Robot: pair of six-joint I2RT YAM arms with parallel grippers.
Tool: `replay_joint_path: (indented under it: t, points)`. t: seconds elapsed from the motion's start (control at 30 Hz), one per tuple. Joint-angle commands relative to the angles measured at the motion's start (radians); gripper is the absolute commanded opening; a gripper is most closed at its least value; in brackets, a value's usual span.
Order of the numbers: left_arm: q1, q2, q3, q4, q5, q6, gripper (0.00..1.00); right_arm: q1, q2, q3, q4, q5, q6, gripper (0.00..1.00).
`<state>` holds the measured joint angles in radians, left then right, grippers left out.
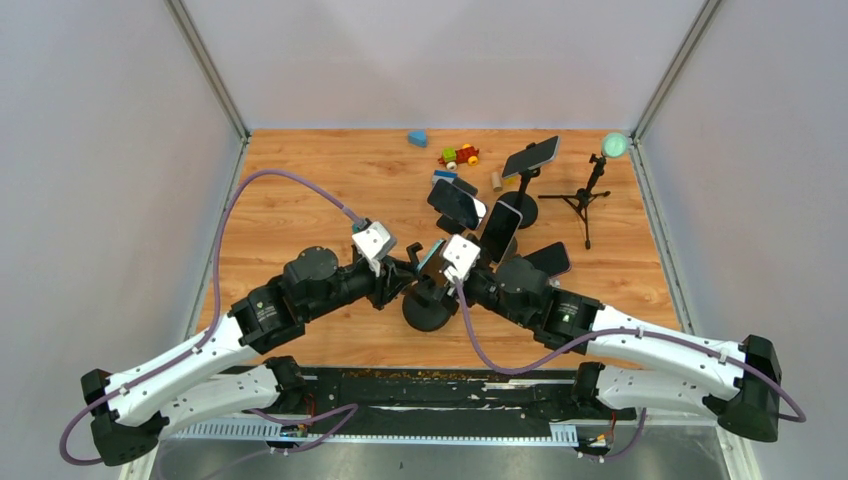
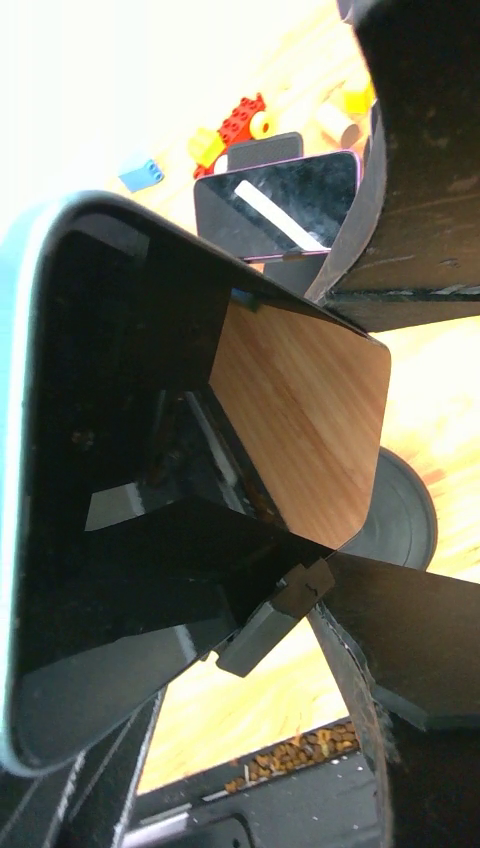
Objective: Remove the phone from the phone stand
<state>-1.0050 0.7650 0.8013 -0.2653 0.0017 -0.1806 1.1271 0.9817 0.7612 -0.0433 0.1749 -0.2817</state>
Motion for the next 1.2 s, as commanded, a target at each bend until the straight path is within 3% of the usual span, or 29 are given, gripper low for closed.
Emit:
replay_joint_path:
  t: [0.0, 0.43, 0.57, 0.8, 0.93, 1.17]
  points:
    - [-0.022, -0.031, 0.072, 0.223, 0.087, -0.042, 0.0, -0.017, 0.02, 0.068, 0.082, 0.274, 0.115, 0.0]
    - [-0.023, -0.041, 0.069, 0.214, 0.102, -0.051, 0.0, -0.054, 0.063, 0.104, 0.033, 0.43, 0.244, 0.0]
    - [-0.022, -0.04, 0.079, 0.172, 0.063, -0.04, 0.0, -0.069, 0.043, 0.112, -0.002, 0.411, 0.244, 0.0]
    - [-0.016, -0.051, 0.102, 0.035, -0.145, -0.03, 0.0, -0.098, -0.015, 0.161, -0.148, 0.287, 0.255, 0.0]
    - [0.014, -0.035, 0.13, -0.054, -0.245, -0.026, 0.0, -0.127, 0.004, 0.254, -0.347, 0.126, 0.272, 0.0]
    - [0.191, 0.014, 0.208, -0.156, -0.289, -0.016, 0.0, -0.141, 0.119, 0.389, -0.611, -0.073, 0.349, 0.0]
